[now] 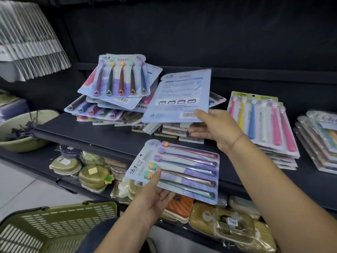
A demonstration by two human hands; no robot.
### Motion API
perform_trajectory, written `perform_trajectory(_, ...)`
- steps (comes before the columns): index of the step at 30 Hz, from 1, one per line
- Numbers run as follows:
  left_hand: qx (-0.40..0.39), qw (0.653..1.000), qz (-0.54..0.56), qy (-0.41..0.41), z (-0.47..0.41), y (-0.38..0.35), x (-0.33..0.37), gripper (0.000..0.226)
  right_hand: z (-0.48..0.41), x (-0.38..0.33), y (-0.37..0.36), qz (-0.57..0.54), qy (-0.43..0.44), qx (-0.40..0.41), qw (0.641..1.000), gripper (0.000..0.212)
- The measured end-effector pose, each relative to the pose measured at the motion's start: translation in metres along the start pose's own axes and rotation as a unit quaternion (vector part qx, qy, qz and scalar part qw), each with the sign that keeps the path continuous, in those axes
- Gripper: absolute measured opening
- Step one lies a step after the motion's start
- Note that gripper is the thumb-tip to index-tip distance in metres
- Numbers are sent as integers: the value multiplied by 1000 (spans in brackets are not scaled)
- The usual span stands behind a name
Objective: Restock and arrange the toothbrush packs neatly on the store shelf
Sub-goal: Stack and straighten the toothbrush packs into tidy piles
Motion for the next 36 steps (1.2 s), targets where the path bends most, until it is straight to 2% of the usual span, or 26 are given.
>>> perform_trajectory(2,-8,1000,3,-3,0,-1,1,40,15,-2,21,-5,71,39,997,8)
perform_trajectory(5,-19,1000,1,-6,1,-4,1,47,47,-8,54,117,214,147,959,9)
perform_trajectory(7,-27,1000,3,-9,3,-5,2,57,72,-7,63,198,304,170,916,12)
perform_trajectory(9,-35,999,11,-15,5,-6,2,69,93,1,65,261,379,156,874,8)
perform_trajectory(13,-47,998,29,-35,10,-9,3,76,105,47,65,424,492,161,743,29)
perform_trajectory(15,-46,997,49,-36,10,-8,1,81,94,75,70,475,494,161,710,29)
perform_trajectory(17,-43,996,75,-30,11,-9,-1,87,80,98,74,498,468,135,717,36)
perform_trajectory(19,-41,994,93,-28,10,-10,-2,90,77,108,69,514,469,118,709,26)
perform_trajectory(21,-42,995,88,-33,9,-11,-2,89,74,114,60,545,453,104,698,49)
perform_trajectory(23,-46,997,48,-35,7,-11,-5,83,68,120,51,578,419,87,694,62)
perform_trajectory(26,-34,999,4,-34,3,-12,-12,52,52,129,44,620,342,55,704,67)
perform_trajectory(28,-9,999,-12,-33,1,-12,-14,37,46,122,39,606,307,47,732,74)
perform_trajectory(30,12,999,-24,-37,-2,-11,-14,31,44,104,33,517,264,34,814,76)
perform_trajectory(32,16,999,-29,-37,-4,-11,-14,30,41,72,24,352,221,17,909,56)
perform_trajectory(33,20,999,-30,-36,-4,-10,-15,31,38,53,21,265,203,20,943,40)
perform_trajectory(34,23,999,-30,-32,-4,-9,-15,32,31,35,18,189,186,27,964,27)
perform_trajectory(36,27,999,-27,-18,-4,-7,-13,34,12,8,15,62,118,38,990,19)
Point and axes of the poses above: each hand's wrist, its own z-axis away from the middle knuckle, its own y-axis out of the back of the hand, x = y × z, the point moved 6 cm from there along -z, towards the middle knuckle, and after that the axes turned 12 degrees about -y, right-handed, at the moved point
